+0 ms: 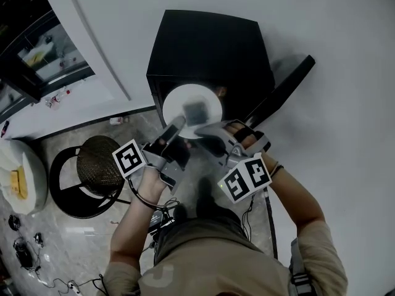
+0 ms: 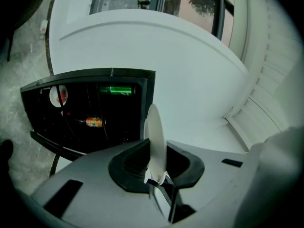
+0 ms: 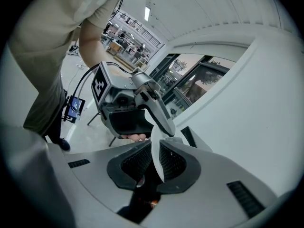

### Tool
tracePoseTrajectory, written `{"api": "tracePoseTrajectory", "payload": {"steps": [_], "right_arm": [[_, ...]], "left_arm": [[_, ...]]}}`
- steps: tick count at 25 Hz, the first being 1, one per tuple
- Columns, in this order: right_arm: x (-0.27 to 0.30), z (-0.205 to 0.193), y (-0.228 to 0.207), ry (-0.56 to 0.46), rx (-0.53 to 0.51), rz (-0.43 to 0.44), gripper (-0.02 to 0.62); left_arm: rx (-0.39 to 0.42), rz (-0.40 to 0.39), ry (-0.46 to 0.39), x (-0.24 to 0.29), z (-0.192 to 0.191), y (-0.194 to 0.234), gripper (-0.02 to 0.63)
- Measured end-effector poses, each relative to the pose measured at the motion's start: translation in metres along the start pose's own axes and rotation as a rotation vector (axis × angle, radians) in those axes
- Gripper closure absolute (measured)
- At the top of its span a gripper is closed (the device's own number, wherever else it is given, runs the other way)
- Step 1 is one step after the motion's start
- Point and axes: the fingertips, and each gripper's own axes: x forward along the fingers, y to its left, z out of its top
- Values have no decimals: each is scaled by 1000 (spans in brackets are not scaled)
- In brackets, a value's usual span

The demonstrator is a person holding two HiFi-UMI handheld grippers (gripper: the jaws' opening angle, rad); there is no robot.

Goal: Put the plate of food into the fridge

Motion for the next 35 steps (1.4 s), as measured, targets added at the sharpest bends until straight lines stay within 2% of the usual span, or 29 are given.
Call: {"api": "tracePoseTrajectory", "payload": {"steps": [6, 12, 20, 35], "right_arm": [[5, 22, 33, -17, 43, 20, 548], [8, 31, 41, -29, 47, 25, 544], [13, 41, 58, -41, 137, 36, 525], [-1, 41, 88, -90, 246, 35, 518]], "left_arm": [[-28, 16, -10, -40, -5, 9, 543], [-48, 7, -30, -54, -5, 10, 546], [-94, 18, -63, -77, -6, 19, 551], [-78, 68, -68, -103, -17, 40, 558]]}}
